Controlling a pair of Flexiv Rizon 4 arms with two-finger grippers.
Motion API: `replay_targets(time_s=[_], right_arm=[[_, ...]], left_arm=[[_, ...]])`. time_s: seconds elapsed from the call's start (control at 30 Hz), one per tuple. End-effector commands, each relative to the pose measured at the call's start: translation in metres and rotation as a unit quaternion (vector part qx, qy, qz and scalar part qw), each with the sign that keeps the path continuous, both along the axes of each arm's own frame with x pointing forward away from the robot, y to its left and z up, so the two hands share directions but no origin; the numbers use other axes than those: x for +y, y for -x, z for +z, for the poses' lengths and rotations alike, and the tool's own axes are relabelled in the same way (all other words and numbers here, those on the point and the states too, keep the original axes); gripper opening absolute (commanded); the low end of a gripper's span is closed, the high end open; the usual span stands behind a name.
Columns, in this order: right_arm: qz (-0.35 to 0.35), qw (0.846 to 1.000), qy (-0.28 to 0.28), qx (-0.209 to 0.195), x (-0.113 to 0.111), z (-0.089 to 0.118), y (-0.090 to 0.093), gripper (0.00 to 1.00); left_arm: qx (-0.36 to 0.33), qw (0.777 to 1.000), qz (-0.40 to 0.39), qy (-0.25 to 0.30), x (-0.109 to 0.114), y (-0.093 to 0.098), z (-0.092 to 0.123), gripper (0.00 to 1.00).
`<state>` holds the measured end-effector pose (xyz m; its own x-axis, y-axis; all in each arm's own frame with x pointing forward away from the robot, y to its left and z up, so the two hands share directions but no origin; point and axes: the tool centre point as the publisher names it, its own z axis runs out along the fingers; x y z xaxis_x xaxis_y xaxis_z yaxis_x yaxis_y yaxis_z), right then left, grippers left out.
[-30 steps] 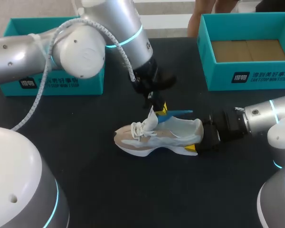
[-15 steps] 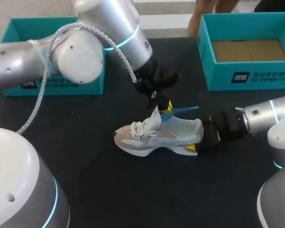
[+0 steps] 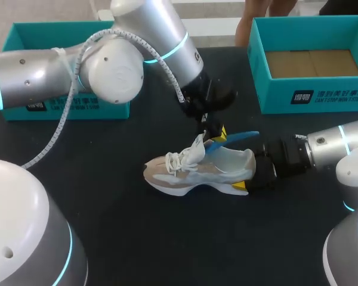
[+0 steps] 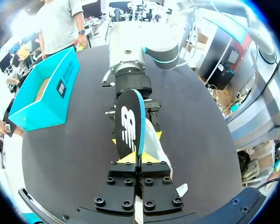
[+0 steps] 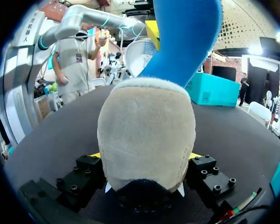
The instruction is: Take the shoe out of the shoebox, open the shoe tongue, remove and reinsert the insole, then place the shoe into the shoebox
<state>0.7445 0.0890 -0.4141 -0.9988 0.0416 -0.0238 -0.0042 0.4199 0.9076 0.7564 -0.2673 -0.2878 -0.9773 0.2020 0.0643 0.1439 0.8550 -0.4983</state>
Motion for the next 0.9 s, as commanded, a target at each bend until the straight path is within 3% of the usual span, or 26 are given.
replay_targets(time_s=[0.03, 0.3, 0.33, 0.37, 0.5, 0.77, 0.9], right_arm=[[0.0, 1.0, 0.002, 0.0, 0.002, -0.003, 0.0, 0.0], [0.0, 1.0, 0.002, 0.0, 0.002, -0.003, 0.0, 0.0], [0.0, 1.0, 0.002, 0.0, 0.002, -0.003, 0.0, 0.0], [0.0, 1.0, 0.002, 0.0, 0.002, -0.003, 0.0, 0.0], [0.0, 1.0, 0.002, 0.0, 0.002, -0.003, 0.0, 0.0], [0.0, 1.0, 0.002, 0.0, 0.002, -0.003, 0.0, 0.0], [0.0, 1.0, 0.002, 0.0, 0.002, -0.003, 0.0, 0.0]], left_arm=[[0.001, 1.0, 0.001, 0.01, 0.001, 0.005, -0.004, 0.0], [0.008, 1.0, -0.006, 0.01, -0.006, 0.014, -0.007, 0.0], [0.007, 1.0, -0.009, 0.009, -0.008, 0.015, -0.007, 0.05], [0.007, 1.0, -0.01, 0.008, -0.009, 0.016, -0.008, 0.2], [0.009, 1.0, -0.013, 0.005, -0.01, 0.018, -0.01, 0.42], [0.0, 1.0, -0.017, 0.019, -0.005, 0.025, 0.0, 0.48], [-0.034, 0.999, -0.015, 0.026, -0.002, 0.029, 0.004, 0.57]])
